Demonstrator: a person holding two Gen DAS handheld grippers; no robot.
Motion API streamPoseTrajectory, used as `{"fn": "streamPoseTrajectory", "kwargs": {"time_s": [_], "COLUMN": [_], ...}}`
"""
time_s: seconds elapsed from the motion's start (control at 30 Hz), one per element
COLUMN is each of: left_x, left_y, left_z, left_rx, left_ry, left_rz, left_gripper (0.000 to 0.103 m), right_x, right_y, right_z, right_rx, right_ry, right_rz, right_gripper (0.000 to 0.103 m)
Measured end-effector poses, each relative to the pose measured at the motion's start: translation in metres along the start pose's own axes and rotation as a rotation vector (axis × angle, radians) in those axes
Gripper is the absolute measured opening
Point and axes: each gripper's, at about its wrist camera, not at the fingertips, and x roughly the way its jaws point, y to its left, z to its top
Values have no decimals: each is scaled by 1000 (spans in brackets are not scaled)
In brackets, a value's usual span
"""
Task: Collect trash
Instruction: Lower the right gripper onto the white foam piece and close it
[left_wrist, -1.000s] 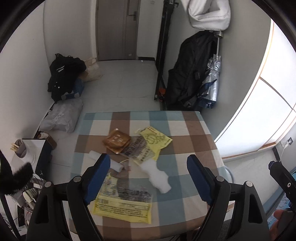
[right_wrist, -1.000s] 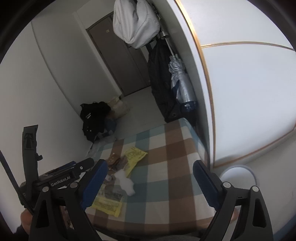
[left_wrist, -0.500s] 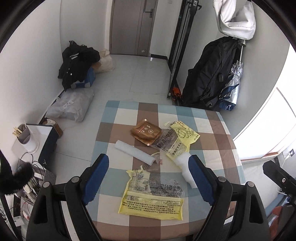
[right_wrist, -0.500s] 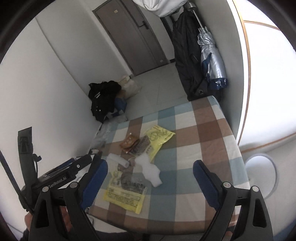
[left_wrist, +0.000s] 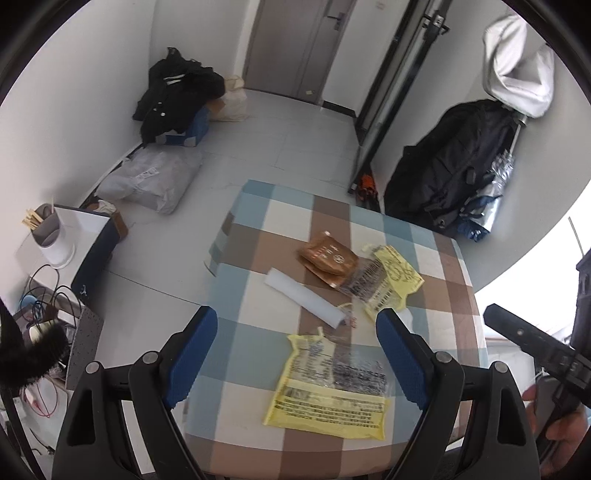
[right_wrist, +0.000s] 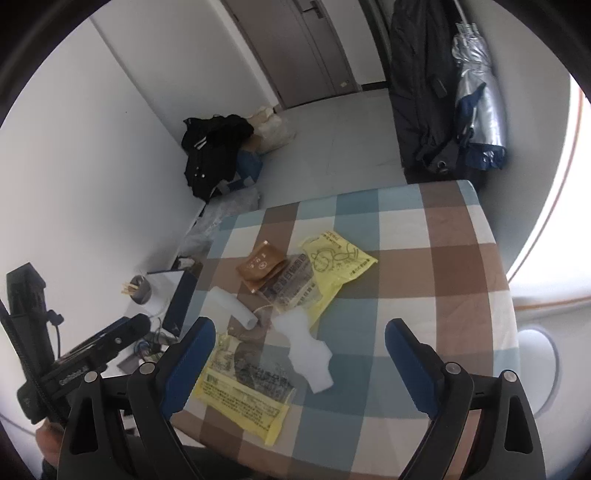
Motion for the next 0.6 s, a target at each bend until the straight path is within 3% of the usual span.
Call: {"fn": "streamPoseTrajectory", "kwargs": {"time_s": [0.23, 0.43, 0.6], "left_x": [10, 19, 18], "left_y": [23, 38, 38], "left_z": [-5, -5, -6], "left_rx": [-27, -99, -77], "left_ry": [51, 91, 101], "left_rz": [20, 5, -11], "left_gripper": [86, 86, 86], "right_x": [55, 80, 98], "right_y": [19, 17, 21], "right_z": [9, 4, 1], "right_rx": [-170, -193, -229], "right_ry": [94, 152, 210], "right_rz": [-41, -59, -72], "right_gripper": [94, 94, 92]}}
